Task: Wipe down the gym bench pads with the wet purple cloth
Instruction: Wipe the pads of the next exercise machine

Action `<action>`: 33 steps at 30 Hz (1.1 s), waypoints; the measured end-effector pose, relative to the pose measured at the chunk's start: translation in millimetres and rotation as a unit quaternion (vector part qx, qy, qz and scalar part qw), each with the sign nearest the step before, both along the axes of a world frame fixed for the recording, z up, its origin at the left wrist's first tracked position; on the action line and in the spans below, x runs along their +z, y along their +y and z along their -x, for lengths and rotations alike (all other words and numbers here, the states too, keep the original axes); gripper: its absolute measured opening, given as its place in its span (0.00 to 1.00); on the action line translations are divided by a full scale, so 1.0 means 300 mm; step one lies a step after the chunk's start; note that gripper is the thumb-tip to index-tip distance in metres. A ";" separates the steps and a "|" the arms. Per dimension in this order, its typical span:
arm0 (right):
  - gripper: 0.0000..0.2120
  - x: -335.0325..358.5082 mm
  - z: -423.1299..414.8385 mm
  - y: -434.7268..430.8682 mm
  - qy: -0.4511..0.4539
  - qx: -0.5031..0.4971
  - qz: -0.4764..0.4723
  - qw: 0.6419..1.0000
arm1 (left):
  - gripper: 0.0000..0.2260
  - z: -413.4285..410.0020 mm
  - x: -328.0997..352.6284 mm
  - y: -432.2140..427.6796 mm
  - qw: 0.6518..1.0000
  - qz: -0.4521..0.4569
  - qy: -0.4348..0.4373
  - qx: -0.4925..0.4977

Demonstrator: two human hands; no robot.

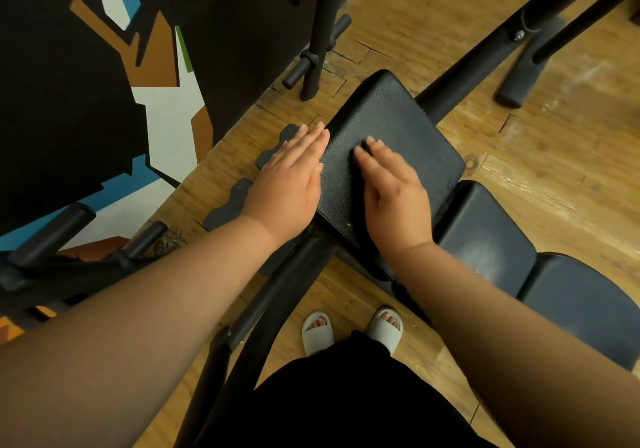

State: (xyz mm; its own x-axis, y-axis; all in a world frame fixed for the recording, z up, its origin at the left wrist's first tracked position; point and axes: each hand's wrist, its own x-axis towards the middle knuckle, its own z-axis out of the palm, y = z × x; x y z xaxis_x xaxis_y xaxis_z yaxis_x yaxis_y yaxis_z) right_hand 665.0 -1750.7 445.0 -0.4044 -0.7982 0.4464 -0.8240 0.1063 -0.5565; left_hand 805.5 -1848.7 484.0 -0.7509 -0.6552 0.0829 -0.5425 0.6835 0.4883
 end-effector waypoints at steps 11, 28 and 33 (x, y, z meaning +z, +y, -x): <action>0.15 -0.003 0.060 -0.019 0.049 0.064 0.009 0.997 | 0.21 0.007 -0.006 0.009 0.999 0.026 -0.003 0.028; 0.15 -0.046 0.225 0.089 0.143 0.370 0.033 0.917 | 0.24 0.061 -0.027 0.166 0.972 0.150 -0.111 0.142; 0.14 -0.002 0.278 -0.104 0.183 0.371 0.058 0.909 | 0.24 0.050 -0.018 0.159 0.973 0.161 -0.108 0.122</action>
